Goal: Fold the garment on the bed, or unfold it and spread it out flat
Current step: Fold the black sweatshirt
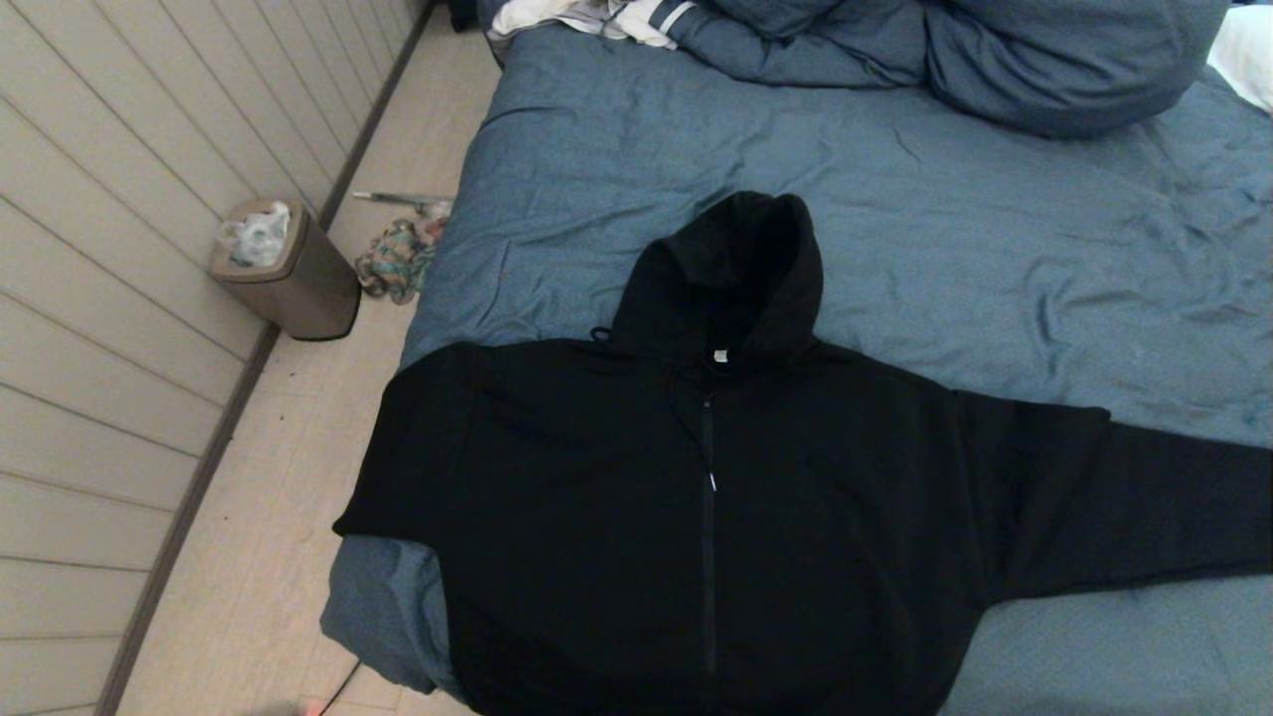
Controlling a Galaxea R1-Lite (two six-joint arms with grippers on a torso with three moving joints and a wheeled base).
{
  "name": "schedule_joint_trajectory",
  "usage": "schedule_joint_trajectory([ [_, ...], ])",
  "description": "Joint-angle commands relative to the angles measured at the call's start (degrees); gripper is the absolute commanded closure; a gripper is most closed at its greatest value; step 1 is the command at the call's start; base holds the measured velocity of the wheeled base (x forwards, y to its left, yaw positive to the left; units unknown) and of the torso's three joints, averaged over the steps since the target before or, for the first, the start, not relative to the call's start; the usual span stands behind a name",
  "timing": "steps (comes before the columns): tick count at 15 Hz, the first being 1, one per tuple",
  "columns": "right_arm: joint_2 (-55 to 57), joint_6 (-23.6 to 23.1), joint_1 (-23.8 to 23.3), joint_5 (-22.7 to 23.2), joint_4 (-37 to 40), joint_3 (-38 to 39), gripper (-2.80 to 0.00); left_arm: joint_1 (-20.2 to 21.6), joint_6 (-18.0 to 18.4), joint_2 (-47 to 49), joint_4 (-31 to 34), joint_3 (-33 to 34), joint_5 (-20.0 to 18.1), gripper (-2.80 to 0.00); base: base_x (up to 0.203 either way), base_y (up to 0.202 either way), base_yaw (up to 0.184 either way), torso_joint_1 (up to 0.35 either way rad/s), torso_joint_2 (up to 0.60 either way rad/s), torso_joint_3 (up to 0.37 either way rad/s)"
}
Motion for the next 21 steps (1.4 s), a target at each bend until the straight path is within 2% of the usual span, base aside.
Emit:
schedule_joint_trajectory([
  [1, -0.5, 0.0, 0.0, 0.0, 0.0, 0.1, 0.0, 0.0, 0.0, 0.1, 0.1, 0.0, 0.0, 0.0, 0.0, 0.0, 0.0, 0.0, 0.0, 0.0],
  [10, -0.5, 0.0, 0.0, 0.0, 0.0, 0.1, 0.0, 0.0, 0.2, 0.1, 0.1, 0.0, 0.1, 0.0, 0.0, 0.0, 0.0, 0.0, 0.0, 0.0],
  [13, -0.5, 0.0, 0.0, 0.0, 0.0, 0.1, 0.0, 0.0, 3.0, 0.1, 1.0, 0.0, -0.1, 0.0, 0.0, 0.0, 0.0, 0.0, 0.0, 0.0],
  [16, -0.5, 0.0, 0.0, 0.0, 0.0, 0.1, 0.0, 0.0, 1.6, 0.1, 0.8, 0.0, -0.3, 0.0, 0.0, 0.0, 0.0, 0.0, 0.0, 0.0],
  [21, -0.5, 0.3, 0.0, -0.2, 0.0, 0.1, 0.0, 0.0, 1.3, 0.1, 0.7, 0.2, -0.1, 0.0, 0.0, 0.0, 0.0, 0.0, 0.0, 0.0],
])
